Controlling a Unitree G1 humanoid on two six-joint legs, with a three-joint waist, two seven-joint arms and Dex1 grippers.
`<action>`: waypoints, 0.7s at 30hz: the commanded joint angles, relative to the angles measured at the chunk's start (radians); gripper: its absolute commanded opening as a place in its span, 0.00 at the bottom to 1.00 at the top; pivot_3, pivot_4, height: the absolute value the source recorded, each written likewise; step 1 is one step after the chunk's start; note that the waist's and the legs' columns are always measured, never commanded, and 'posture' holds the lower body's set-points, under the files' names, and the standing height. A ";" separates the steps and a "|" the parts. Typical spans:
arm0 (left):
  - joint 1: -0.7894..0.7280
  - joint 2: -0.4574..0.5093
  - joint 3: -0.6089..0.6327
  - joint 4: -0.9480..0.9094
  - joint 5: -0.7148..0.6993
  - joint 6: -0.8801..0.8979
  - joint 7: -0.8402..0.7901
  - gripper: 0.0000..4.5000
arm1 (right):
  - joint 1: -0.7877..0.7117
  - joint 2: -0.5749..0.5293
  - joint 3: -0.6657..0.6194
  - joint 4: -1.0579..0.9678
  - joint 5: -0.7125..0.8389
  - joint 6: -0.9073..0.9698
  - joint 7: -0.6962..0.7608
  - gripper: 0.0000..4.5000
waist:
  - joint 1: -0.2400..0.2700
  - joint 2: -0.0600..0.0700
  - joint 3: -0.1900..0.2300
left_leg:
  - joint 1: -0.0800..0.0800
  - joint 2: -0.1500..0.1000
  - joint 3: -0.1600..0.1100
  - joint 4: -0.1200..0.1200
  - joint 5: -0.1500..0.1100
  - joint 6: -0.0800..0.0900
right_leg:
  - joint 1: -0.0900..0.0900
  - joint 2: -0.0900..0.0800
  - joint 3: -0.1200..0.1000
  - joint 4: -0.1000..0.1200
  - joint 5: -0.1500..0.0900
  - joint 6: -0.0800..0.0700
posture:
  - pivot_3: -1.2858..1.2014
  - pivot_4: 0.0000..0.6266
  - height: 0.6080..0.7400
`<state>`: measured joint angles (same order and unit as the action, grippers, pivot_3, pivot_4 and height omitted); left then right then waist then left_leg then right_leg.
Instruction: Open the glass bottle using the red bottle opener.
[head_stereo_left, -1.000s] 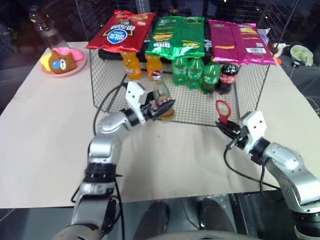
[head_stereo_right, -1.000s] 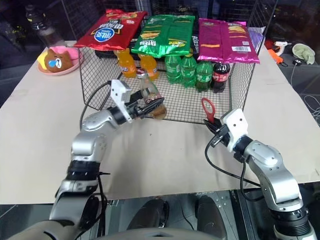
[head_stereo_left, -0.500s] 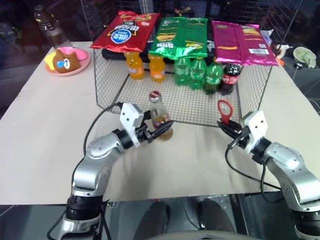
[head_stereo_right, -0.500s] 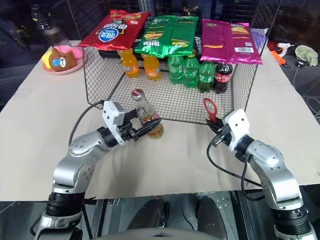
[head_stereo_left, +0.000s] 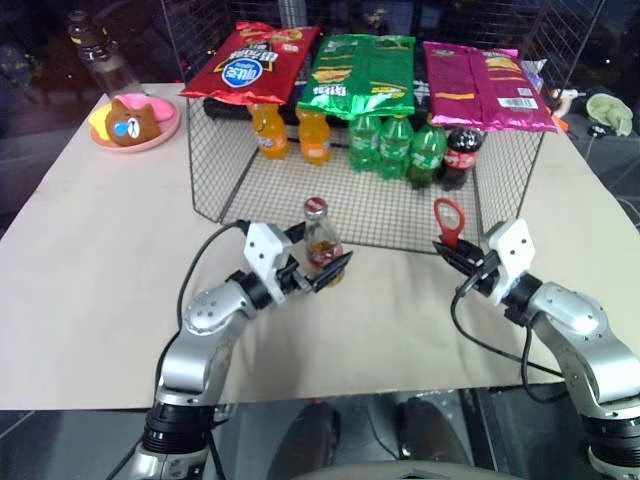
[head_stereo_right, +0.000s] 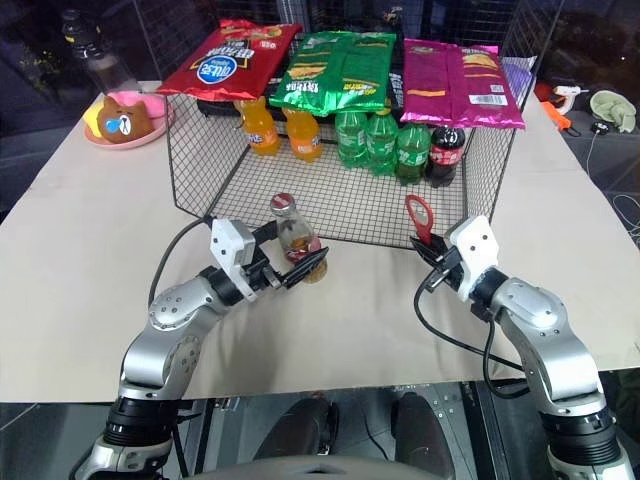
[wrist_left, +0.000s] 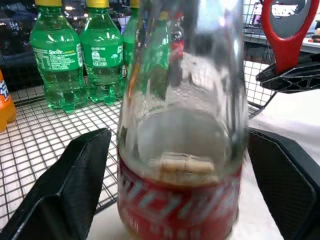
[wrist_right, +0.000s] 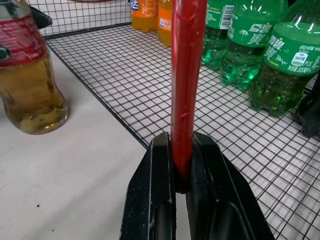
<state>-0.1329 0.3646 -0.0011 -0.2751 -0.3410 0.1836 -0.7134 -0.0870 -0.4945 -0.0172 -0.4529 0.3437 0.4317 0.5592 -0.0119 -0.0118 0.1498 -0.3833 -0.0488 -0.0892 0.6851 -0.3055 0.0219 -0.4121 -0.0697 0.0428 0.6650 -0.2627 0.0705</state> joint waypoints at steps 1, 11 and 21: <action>-0.014 -0.015 0.031 -0.052 -0.044 -0.036 0.012 0.99 | 0.003 -0.003 -0.021 -0.022 0.006 -0.022 0.005 0.00 | 0.000 0.000 0.000 | 0.000 0.000 0.000 0.000 0.000 0.000 | 0.000 0.000 0.000 0.000 0.000 0.000 | 0.52 0.24 1.00; -0.009 -0.007 0.060 -0.093 -0.138 -0.051 -0.032 0.99 | -0.012 -0.012 -0.025 0.019 -0.004 -0.038 0.019 0.00 | 0.000 0.000 0.000 | 0.000 0.000 0.000 0.000 0.000 0.000 | 0.000 0.000 0.000 0.000 0.000 0.000 | 0.52 0.24 1.00; -0.017 -0.028 0.054 -0.081 -0.167 -0.104 -0.043 0.99 | -0.029 -0.018 -0.025 0.031 -0.002 -0.036 0.029 0.00 | 0.000 0.000 0.000 | 0.000 0.000 0.000 0.000 0.000 0.000 | 0.000 0.000 0.000 0.000 0.000 0.000 | 0.52 0.24 1.00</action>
<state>-0.1459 0.3418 0.0416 -0.3246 -0.4940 0.1101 -0.7560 -0.0997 -0.5049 -0.0172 -0.4079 0.3360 0.4115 0.5821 -0.0120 -0.0118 0.1498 -0.3832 -0.0488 -0.0891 0.6852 -0.3055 0.0219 -0.4118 -0.0696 0.0428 0.6649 -0.2627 0.0705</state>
